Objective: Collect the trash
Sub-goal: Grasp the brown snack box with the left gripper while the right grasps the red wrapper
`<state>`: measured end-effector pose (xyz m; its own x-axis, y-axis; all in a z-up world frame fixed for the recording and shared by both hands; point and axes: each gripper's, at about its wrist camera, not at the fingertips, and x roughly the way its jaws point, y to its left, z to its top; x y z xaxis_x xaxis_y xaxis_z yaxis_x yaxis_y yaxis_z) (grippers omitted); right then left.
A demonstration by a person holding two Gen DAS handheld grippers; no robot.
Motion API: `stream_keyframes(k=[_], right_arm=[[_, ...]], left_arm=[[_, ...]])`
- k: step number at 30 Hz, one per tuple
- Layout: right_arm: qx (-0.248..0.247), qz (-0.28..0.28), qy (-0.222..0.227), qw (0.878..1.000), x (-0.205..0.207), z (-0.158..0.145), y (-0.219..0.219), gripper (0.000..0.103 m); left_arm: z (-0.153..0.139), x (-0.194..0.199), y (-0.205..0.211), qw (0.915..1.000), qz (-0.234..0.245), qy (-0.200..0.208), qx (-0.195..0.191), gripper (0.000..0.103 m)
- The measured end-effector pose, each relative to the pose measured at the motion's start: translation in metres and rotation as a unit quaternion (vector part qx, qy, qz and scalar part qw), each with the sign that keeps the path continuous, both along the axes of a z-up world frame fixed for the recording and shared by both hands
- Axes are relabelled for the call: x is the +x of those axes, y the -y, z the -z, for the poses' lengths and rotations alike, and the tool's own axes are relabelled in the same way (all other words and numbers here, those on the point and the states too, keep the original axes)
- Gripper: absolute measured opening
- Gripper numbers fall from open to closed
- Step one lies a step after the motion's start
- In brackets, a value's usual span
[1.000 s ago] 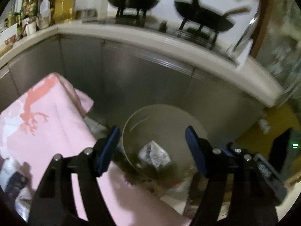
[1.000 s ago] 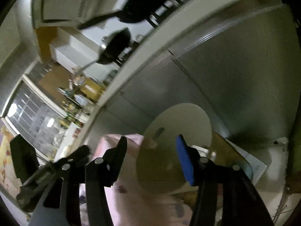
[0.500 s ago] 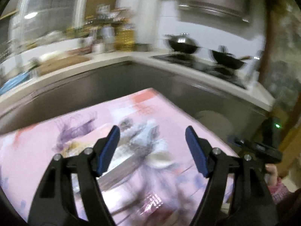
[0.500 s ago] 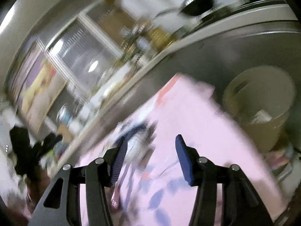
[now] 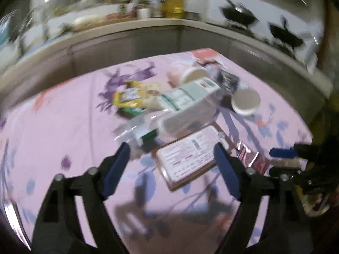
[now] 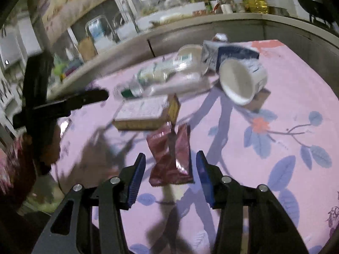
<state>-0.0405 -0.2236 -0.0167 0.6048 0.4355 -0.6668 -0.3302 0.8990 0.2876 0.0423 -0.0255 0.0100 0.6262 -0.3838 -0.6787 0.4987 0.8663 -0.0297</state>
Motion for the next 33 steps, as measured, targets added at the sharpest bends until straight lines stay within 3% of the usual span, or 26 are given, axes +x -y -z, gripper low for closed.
stream_keyframes(k=[3, 7, 12, 16, 20, 29, 31, 32, 33], right_arm=[[-0.01, 0.007, -0.014, 1.0, 0.001, 0.008, -0.008, 0.049], [-0.008, 0.025, -0.031, 0.999, 0.004, 0.015, -0.006, 0.049], [-0.021, 0.031, -0.03, 0.999, 0.0, 0.016, -0.01, 0.049], [-0.023, 0.031, -0.03, 0.999, 0.005, 0.017, -0.01, 0.049], [-0.021, 0.034, -0.026, 0.999, 0.003, 0.016, -0.006, 0.049], [-0.056, 0.017, 0.0, 0.998, 0.004, 0.018, -0.013, 0.049], [-0.068, 0.014, 0.008, 0.998, 0.004, 0.019, -0.015, 0.042], [-0.076, 0.012, 0.011, 0.997, 0.004, 0.019, -0.016, 0.028], [-0.08, 0.012, 0.011, 0.997, 0.004, 0.019, -0.015, 0.022]], left_arm=[[0.004, 0.007, 0.023, 0.9962, 0.08, 0.024, 0.027, 0.083], [0.014, 0.014, 0.051, 0.9827, 0.168, 0.031, 0.073, 0.085], [0.03, 0.027, 0.058, 0.9723, 0.202, 0.016, 0.115, 0.085], [0.043, 0.034, 0.054, 0.9713, 0.204, -0.025, 0.12, 0.085], [0.043, 0.024, 0.051, 0.976, 0.183, -0.022, 0.117, 0.076], [0.037, 0.006, 0.05, 0.9913, 0.08, -0.056, 0.088, 0.061], [0.036, -0.003, 0.052, 0.9929, 0.066, -0.056, 0.083, 0.057], [0.034, -0.007, 0.051, 0.9939, 0.057, -0.052, 0.079, 0.038], [0.031, -0.011, 0.049, 0.9951, 0.047, -0.053, 0.068, 0.029]])
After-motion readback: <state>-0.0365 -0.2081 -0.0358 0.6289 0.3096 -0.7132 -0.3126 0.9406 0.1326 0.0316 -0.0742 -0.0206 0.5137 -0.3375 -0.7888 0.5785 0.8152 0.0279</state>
